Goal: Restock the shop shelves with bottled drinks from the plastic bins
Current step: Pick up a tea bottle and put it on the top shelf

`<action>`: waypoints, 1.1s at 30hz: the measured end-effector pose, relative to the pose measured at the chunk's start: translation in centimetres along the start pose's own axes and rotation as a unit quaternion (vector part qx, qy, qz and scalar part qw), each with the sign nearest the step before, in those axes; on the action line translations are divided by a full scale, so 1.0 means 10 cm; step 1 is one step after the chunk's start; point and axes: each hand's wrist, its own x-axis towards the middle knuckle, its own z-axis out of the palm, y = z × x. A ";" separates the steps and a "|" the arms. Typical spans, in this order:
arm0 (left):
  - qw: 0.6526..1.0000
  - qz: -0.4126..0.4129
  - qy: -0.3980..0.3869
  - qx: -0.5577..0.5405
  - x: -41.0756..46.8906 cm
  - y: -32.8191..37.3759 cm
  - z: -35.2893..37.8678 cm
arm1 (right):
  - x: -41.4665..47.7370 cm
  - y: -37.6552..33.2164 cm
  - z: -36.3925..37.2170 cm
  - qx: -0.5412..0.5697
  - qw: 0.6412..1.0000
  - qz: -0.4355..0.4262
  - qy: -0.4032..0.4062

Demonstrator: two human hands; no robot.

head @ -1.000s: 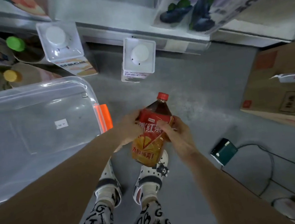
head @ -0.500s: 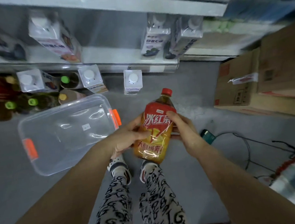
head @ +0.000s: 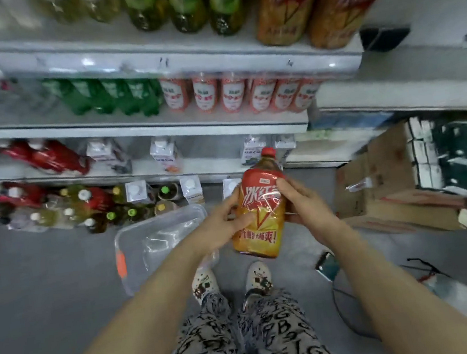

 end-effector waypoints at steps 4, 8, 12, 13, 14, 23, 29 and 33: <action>0.997 0.064 0.022 0.037 -0.30 0.50 -0.01 | -0.31 -0.50 0.00 0.000 0.999 -0.038 0.002; 0.988 0.123 0.040 0.080 -0.53 1.00 -0.02 | -0.57 -0.97 -0.04 -0.004 0.996 -0.091 -0.003; 0.979 0.168 0.041 0.104 -0.73 1.51 -0.03 | -0.78 -1.47 -0.09 -0.034 0.988 -0.146 0.018; 0.976 0.183 0.039 0.109 -0.79 1.63 -0.03 | -0.83 -1.59 -0.11 -0.042 0.986 -0.159 0.020; 0.974 0.194 0.038 0.112 -0.85 1.75 -0.02 | -0.89 -1.71 -0.12 -0.049 0.983 -0.173 0.021; 0.936 0.315 0.067 0.145 -1.29 2.51 0.01 | -1.46 -2.67 -0.19 -0.116 0.949 -0.292 0.026; 0.917 0.362 0.075 0.148 -1.56 3.03 -0.05 | -1.84 -3.23 -0.16 -0.117 0.931 -0.345 0.026; 0.903 0.396 0.083 0.143 -1.72 3.35 -0.10 | -2.04 -3.62 -0.11 -0.138 0.915 -0.377 0.042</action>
